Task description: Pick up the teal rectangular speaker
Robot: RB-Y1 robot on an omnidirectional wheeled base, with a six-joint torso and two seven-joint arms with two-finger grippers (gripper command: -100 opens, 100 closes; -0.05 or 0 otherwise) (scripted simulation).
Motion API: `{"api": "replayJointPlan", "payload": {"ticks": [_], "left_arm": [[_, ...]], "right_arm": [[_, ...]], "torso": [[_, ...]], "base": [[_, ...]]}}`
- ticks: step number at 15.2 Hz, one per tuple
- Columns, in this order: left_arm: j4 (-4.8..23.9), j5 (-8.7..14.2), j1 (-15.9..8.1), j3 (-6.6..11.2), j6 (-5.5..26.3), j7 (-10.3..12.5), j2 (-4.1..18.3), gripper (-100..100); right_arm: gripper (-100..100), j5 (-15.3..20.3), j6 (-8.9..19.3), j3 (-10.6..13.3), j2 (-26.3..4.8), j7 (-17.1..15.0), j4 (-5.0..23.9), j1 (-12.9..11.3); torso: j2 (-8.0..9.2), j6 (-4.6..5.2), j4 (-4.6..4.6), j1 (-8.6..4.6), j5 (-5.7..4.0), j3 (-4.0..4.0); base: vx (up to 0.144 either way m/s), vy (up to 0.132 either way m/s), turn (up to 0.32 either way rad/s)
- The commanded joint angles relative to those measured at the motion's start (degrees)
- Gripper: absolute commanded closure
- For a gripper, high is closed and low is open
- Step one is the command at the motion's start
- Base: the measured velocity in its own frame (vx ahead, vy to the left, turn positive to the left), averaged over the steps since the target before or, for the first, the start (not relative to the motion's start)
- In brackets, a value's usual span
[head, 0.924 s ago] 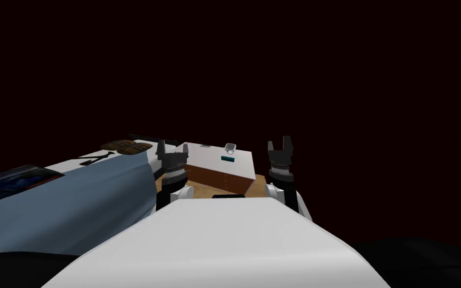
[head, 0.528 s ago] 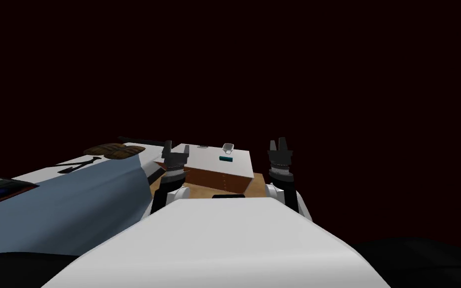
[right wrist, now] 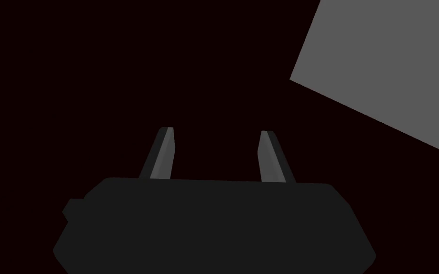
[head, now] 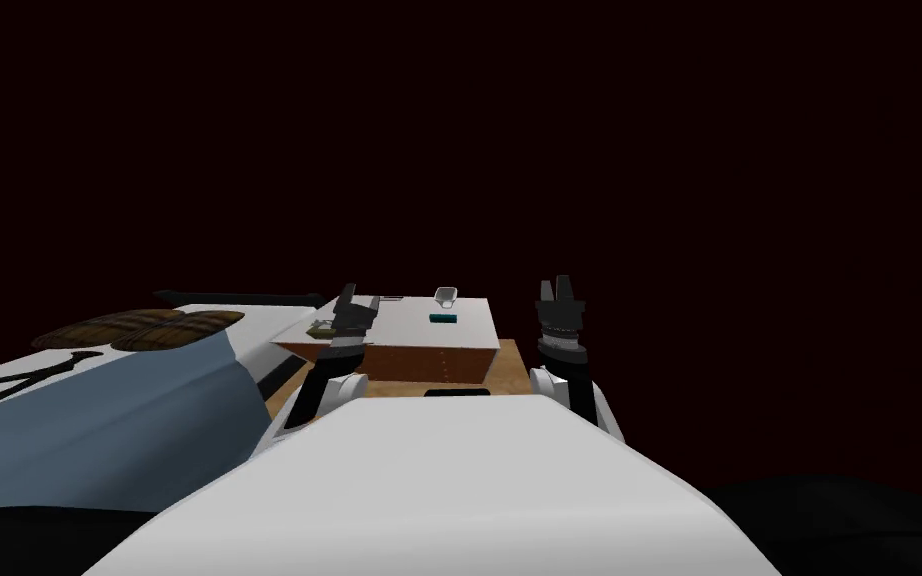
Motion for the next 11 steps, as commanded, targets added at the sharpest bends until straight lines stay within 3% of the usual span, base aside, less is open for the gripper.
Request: {"api": "replayJointPlan", "payload": {"ticks": [1,2,4,7,9,10,11], "left_arm": [[0.1,0.2,0.1,0.55,1.6,0.2,0.6,-100],[0.8,0.6,-0.3,1.89,3.8,0.6,1.8,-100],[0.8,0.6,-0.3,1.89,4.6,0.6,1.8,-100],[2.5,1.5,-1.3,4.84,9.1,1.4,3.7,-100],[2.5,1.5,-1.3,4.84,11.2,1.4,3.7,-100],[3.4,2.0,-1.7,6.43,12.7,1.8,4.6,-100],[3.4,2.0,-1.7,6.43,13.9,1.8,4.6,-100]], "right_arm": [[0,0.0,0.0,0.0,0.0,0.0,0.0,0.0],[0,0.0,0.0,0.0,0.0,0.0,0.0,0.0],[0,0.0,0.0,0.0,0.0,0.0,0.0,0.0],[0,0.0,0.0,0.0,0.0,0.0,0.0,0.0],[0,0.0,0.0,0.0,0.0,0.0,0.0,0.0],[0,0.0,0.0,0.0,0.0,0.0,0.0,0.0],[0,0.0,0.0,0.0,0.0,0.0,0.0,0.0]], "torso": [[0.0,0.0,0.0,0.0,0.0,0.0],[0.0,-0.03,0.0,-0.02,0.0,0.0],[-0.01,0.0,0.0,-0.04,-0.01,0.0],[-0.01,0.01,0.0,-0.04,-0.01,0.0],[0.01,0.0,0.0,0.01,0.0,0.01],[-0.01,-0.04,0.0,0.01,0.0,0.0],[-0.01,0.01,0.0,-0.01,0.0,-0.01]], "base": [[-0.01,0.026,-0.058],[-0.01,0.016,-0.244],[-0.009,0.024,-0.166],[-0.014,0.028,-0.312],[-0.013,0.038,-0.189],[-0.011,0.025,-0.221],[-0.014,0.026,-0.302]]}}
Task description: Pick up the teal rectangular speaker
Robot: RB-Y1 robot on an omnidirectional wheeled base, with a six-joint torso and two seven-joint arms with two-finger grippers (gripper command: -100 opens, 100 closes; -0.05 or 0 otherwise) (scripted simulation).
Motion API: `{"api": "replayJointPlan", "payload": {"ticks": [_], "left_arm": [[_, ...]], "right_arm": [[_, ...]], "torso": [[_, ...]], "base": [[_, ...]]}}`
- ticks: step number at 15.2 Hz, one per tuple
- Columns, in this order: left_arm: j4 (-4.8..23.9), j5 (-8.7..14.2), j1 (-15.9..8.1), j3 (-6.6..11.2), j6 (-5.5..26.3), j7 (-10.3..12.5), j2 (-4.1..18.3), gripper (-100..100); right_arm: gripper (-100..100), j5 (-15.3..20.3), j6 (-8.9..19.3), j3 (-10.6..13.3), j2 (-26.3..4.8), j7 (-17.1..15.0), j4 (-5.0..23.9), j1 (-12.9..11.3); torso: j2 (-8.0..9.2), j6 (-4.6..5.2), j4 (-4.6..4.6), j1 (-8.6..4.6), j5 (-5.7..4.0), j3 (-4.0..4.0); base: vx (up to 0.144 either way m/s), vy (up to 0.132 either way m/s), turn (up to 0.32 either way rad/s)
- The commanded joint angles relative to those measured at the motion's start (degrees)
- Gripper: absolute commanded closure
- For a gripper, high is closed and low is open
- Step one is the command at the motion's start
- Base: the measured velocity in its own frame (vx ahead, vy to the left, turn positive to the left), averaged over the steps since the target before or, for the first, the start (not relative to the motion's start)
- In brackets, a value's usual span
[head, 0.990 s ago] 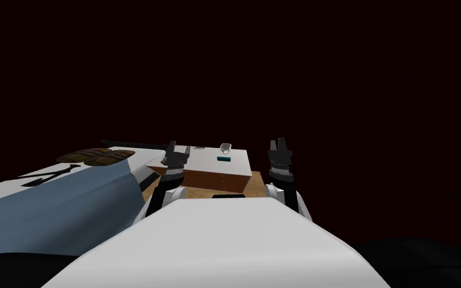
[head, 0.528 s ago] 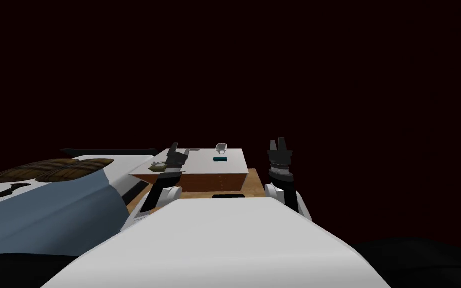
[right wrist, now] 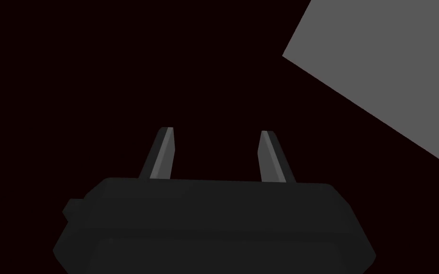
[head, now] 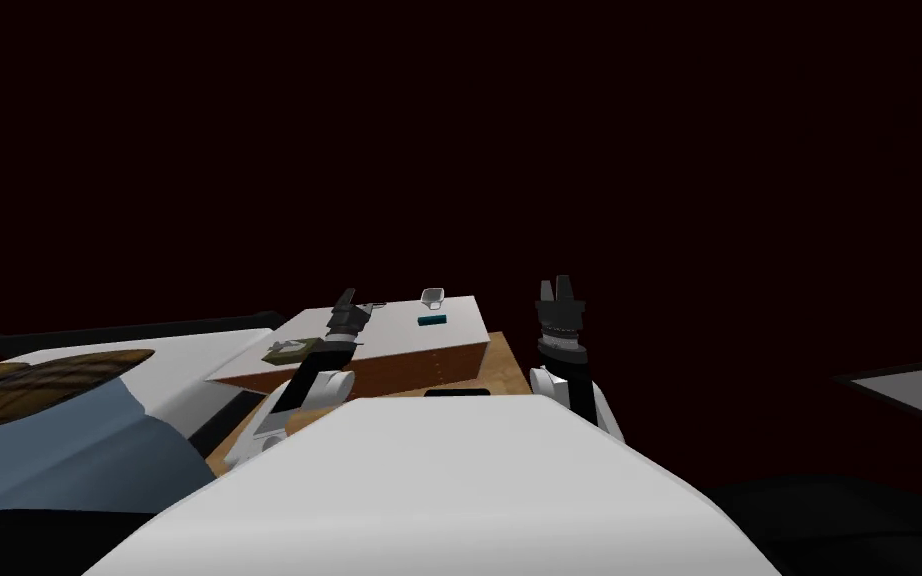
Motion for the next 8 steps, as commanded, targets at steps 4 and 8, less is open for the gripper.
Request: {"api": "replayJointPlan", "payload": {"ticks": [4,8], "left_arm": [[0.9,0.6,-0.4,2.07,6.4,0.5,0.8,-100],[1.8,1.1,-1.0,3.8,10.2,1.0,1.4,-100]], "right_arm": [[0,0.0,0.0,0.0,0.0,0.0,0.0,0.0],[0,0.0,0.0,0.0,0.0,0.0,0.0,0.0]], "torso": [[0.0,0.0,0.0,0.01,0.0,0.0],[-0.01,-0.05,0.0,0.0,0.0,0.0]], "base": [[-0.013,0.029,-0.205],[-0.013,0.025,-0.181]]}}
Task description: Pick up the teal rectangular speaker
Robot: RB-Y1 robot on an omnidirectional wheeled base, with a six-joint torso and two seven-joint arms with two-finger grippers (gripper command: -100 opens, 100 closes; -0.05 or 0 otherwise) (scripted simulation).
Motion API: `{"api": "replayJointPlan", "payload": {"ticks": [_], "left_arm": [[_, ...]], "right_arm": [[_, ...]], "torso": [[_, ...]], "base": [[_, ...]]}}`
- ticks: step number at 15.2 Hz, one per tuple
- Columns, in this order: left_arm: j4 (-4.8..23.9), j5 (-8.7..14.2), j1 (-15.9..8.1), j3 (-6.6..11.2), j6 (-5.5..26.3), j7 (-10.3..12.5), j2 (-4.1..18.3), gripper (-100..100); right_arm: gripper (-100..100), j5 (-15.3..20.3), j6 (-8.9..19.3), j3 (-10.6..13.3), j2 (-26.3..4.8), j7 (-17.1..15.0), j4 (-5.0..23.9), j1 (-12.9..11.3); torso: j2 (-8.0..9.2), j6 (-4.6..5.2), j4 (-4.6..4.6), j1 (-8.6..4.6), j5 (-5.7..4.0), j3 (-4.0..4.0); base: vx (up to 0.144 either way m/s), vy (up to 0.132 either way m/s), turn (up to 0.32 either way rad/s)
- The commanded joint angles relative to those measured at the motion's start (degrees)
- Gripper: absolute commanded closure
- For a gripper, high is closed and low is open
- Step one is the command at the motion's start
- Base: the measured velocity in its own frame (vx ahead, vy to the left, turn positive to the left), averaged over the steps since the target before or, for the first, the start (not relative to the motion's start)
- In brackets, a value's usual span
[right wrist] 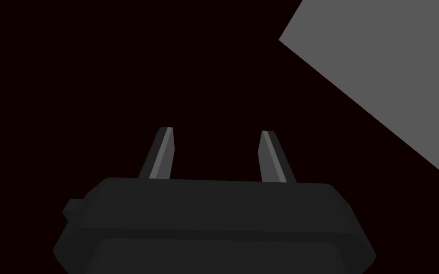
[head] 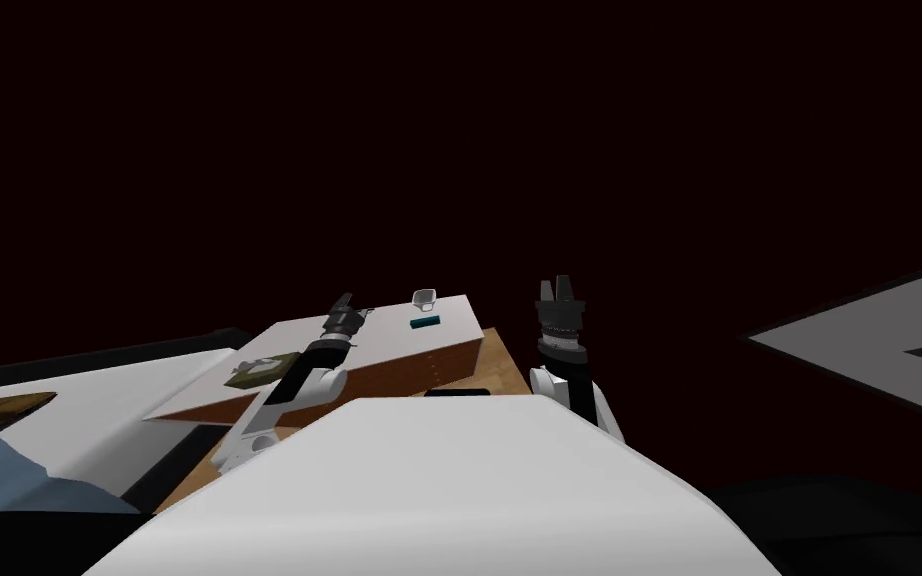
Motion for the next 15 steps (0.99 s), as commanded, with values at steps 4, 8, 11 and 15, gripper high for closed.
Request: {"api": "replayJointPlan", "payload": {"ticks": [4,8,11,15], "left_arm": [[2.1,1.2,-1.0,3.74,6.9,1.0,1.0,-100],[3.1,1.8,-1.6,5.61,10.8,1.5,1.4,-100],[4.2,2.3,-2.1,7.51,14.4,2.1,1.6,-100],[5.3,2.9,-2.7,9.44,19.0,2.6,1.8,-100]], "right_arm": [[0,0.0,0.0,0.0,0.0,0.0,0.0,0.0],[0,0.0,0.0,0.0,0.0,0.0,0.0,0.0],[0,0.0,0.0,0.0,0.0,0.0,0.0,0.0],[0,0.0,0.0,0.0,0.0,0.0,0.0,0.0]], "torso": [[-0.01,0.03,0.0,0.01,0.0,-0.01],[0.0,0.0,0.0,0.01,0.0,0.0],[0.0,0.02,0.0,0.02,0.0,0.0],[-0.01,0.0,0.0,0.01,0.0,0.0]], "base": [[-0.012,0.024,-0.279],[-0.017,0.024,-0.181],[-0.019,0.027,-0.287],[-0.016,0.023,-0.201]]}}
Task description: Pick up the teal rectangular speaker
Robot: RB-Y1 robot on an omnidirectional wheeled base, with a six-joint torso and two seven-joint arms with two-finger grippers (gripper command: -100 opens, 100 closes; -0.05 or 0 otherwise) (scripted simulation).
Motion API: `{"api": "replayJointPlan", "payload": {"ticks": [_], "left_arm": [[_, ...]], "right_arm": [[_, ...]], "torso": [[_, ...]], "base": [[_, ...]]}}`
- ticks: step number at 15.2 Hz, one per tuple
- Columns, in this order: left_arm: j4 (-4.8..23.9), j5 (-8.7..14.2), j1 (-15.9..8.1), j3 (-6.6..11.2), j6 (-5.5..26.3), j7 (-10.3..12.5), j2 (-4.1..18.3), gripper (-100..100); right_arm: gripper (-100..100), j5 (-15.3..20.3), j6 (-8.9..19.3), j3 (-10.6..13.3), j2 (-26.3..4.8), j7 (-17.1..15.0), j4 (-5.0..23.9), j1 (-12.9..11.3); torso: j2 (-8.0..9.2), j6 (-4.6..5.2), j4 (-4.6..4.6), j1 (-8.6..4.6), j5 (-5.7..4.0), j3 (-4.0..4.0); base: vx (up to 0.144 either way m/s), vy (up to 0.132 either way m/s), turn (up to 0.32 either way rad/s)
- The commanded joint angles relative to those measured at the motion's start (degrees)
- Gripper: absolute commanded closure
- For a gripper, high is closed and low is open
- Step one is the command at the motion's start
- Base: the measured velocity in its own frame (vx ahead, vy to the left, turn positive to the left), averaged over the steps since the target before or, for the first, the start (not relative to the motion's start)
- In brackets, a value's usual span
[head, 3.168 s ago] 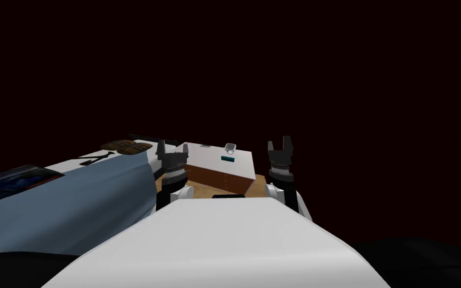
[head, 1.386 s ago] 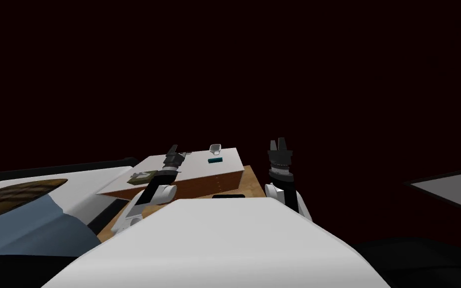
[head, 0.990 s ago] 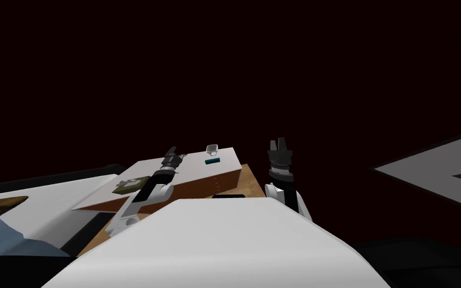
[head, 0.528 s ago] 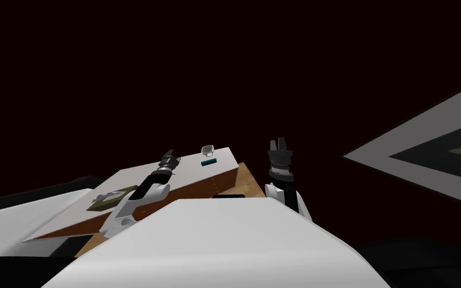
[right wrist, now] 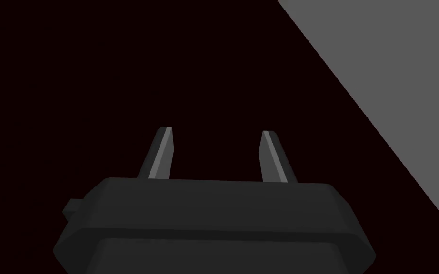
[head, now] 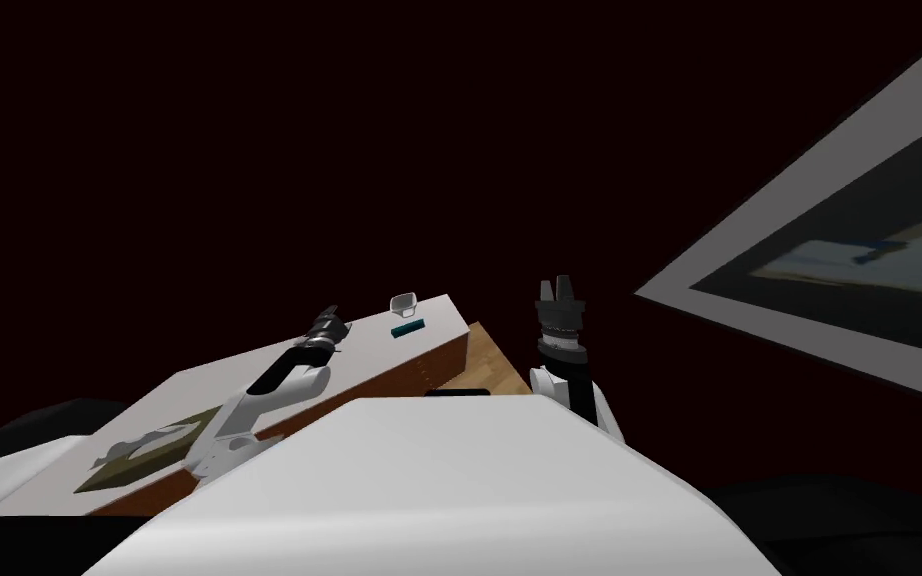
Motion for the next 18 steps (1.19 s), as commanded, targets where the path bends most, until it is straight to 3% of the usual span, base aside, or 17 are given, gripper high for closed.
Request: {"api": "replayJointPlan", "payload": {"ticks": [1,3,4,6,7,10,11,14,15,18], "left_arm": [[0.6,0.5,-0.3,1.38,2.9,0.4,0.2,-100],[0.6,0.5,-0.3,1.38,4.4,0.4,0.2,-100],[1.6,1.1,-0.8,3.32,6.1,0.9,0.3,-100],[1.6,1.1,-0.8,3.32,8.7,0.9,0.3,-100],[2.7,1.7,-1.4,5.26,10.0,1.5,0.3,-100],[2.7,1.7,-1.4,5.26,13.0,1.5,0.3,-100],[3.8,2.3,-2.0,7.21,14.9,2.0,0.3,-100],[3.8,2.3,-2.0,7.21,17.3,2.0,0.3,-100],[4.9,2.9,-2.5,9.16,19.2,2.5,0.2,-100],[4.9,2.9,-2.5,9.16,21.6,2.5,0.2,-100]], "right_arm": [[0,0.0,0.0,0.0,0.0,0.0,0.0,0.0],[0,0.0,0.0,0.0,0.0,0.0,0.0,0.0],[0,0.0,0.0,0.0,0.0,0.0,0.0,0.0],[0,0.0,0.0,0.0,0.0,0.0,0.0,0.0],[0,0.0,0.0,0.0,0.0,0.0,0.0,0.0],[0,0.0,0.0,0.0,0.0,0.0,0.0,0.0],[0,0.0,0.0,0.0,0.0,0.0,0.0,0.0],[0,0.0,0.0,0.0,0.0,0.0,0.0,0.0],[0,0.0,0.0,0.0,0.0,0.0,0.0,0.0],[0,0.0,0.0,0.0,0.0,0.0,0.0,0.0]], "torso": [[0.0,0.0,0.0,0.0,0.0,0.0],[0.08,-0.07,0.02,0.08,0.02,0.05],[0.04,-0.09,0.01,0.03,0.01,0.03],[0.13,-0.04,0.03,0.12,0.03,0.07],[0.12,-0.08,0.03,0.1,0.02,0.07],[0.11,-0.05,0.03,0.07,0.02,0.07],[0.06,-0.08,0.02,0.03,0.01,0.04],[0.0,-0.04,0.0,-0.03,0.0,0.01],[-0.05,-0.08,-0.01,-0.07,-0.01,-0.02],[-0.02,-0.07,-0.01,0.02,0.01,-0.01]], "base": [[-0.049,0.051,-0.266],[-0.023,0.027,-0.085],[-0.042,0.037,-0.197],[-0.049,0.045,-0.215],[-0.039,0.04,-0.172],[-0.036,0.028,-0.205],[-0.029,0.016,-0.232],[-0.013,0.003,-0.253],[-0.005,0.001,-0.213],[-0.017,0.019,-0.188]]}}
